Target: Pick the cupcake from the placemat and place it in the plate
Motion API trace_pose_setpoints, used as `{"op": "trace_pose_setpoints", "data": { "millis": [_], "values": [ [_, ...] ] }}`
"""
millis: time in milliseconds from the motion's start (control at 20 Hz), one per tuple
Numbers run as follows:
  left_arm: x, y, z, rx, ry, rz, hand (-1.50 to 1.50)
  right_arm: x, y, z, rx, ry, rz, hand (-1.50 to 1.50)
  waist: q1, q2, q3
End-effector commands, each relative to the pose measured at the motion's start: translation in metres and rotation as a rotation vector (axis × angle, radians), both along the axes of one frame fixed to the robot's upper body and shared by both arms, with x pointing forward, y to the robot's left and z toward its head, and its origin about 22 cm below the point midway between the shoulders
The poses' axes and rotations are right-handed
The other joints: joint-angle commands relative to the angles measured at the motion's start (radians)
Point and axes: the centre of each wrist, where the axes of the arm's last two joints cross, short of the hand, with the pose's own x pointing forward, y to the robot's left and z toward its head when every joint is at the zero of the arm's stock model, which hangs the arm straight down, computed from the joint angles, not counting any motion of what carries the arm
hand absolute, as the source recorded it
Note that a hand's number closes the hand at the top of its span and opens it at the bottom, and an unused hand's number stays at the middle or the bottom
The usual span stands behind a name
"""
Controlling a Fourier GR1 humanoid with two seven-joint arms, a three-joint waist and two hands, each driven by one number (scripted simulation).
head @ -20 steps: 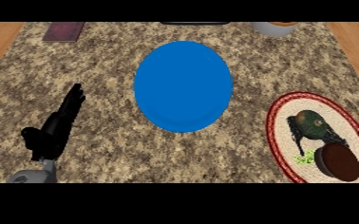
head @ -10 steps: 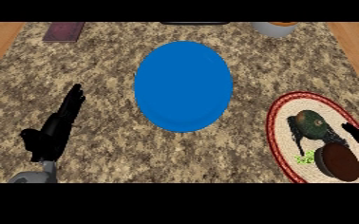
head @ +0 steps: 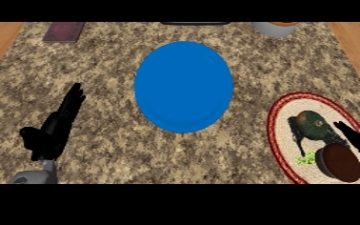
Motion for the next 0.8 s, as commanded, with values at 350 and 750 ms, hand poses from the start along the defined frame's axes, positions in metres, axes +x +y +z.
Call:
{"op": "trace_pose_setpoints", "data": {
  "millis": [350, 750],
  "values": [
    [0.004, -0.011, -0.005, 0.006, 0.011, -0.006, 0.0, 0.007, 0.018, -0.039, 0.049, 0.007, 0.131, 1.5, -0.001, 0.001, 0.0],
    [0.013, 0.0, 0.005, -0.002, -0.001, -0.008, 0.0, 0.025, -0.005, -0.003, -0.037, -0.22, 0.201, 1.5, -0.002, 0.001, 0.0]
  ]
}}
